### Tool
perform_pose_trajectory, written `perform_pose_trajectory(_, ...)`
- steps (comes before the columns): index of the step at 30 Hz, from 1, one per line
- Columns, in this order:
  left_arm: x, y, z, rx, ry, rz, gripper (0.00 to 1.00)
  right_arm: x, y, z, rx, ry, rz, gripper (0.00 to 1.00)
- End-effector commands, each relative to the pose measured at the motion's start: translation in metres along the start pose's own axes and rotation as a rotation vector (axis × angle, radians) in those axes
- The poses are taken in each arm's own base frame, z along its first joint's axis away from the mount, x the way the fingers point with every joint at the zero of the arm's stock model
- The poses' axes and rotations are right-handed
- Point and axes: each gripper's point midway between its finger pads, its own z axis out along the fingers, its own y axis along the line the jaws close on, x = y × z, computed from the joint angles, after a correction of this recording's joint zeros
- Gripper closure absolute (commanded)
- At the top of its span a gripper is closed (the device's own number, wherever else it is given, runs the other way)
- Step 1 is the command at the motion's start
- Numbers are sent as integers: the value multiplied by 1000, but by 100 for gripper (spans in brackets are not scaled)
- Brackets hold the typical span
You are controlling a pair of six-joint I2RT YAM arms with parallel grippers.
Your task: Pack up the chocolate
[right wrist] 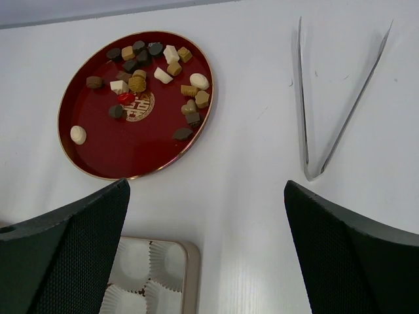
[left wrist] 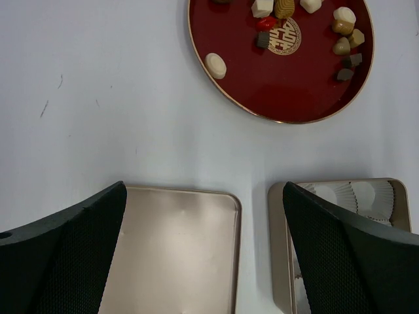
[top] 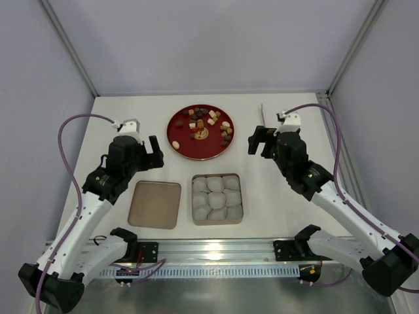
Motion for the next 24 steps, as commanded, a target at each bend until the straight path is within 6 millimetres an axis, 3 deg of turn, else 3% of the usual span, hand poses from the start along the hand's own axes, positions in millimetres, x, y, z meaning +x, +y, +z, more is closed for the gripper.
perform_pose_trajectory(1,-15,-5,-6,23,-38,-16,0,-21,1,-7,0,-49,10,0)
perform_pose_trajectory(6,-14,-9,-6,42,-31,-17,0,-21,-5,0,41,-11,-41,0)
perform_pose_trajectory(7,-15,-11,-7,54,-29,-17,0,-30,-6,4,44,-15,-46,0)
perform_pose_trajectory(9,-15,-15,-8,80,-31,-20,0,-15,-29,33,81,107,-44,0)
perform_pose_trajectory(10,-18,-16,-10,83,-39,-22,0,-21,-34,44,69,132,-23,0)
perform_pose_trajectory(11,-17,-16,-9,81,-35,-21,0,-23,-66,55,127,156,17,0)
perform_pose_trajectory(12,-19,-16,-10,80,-40,-20,0,-16,-73,71,127,199,30,0)
perform_pose_trajectory(14,-18,-17,-10,89,-33,-22,0,-17,-96,86,166,208,37,0)
perform_pose_trajectory(17,-17,-21,-10,111,-25,-21,0,3,-120,117,213,291,35,0)
perform_pose_trajectory(18,-16,-23,-11,118,-22,-22,0,-1,-119,126,201,293,37,0)
perform_pose_trajectory(19,-16,-24,-11,124,-22,-22,0,18,-124,140,210,345,34,0)
perform_pose_trajectory(22,-16,-24,-12,128,-22,-21,0,26,-128,160,214,386,26,0)
perform_pose_trajectory(23,-15,-23,-13,128,-22,-21,0,42,-132,169,217,434,22,0)
perform_pose_trajectory(24,-15,-23,-13,128,-23,-21,0,39,-132,176,218,434,20,0)
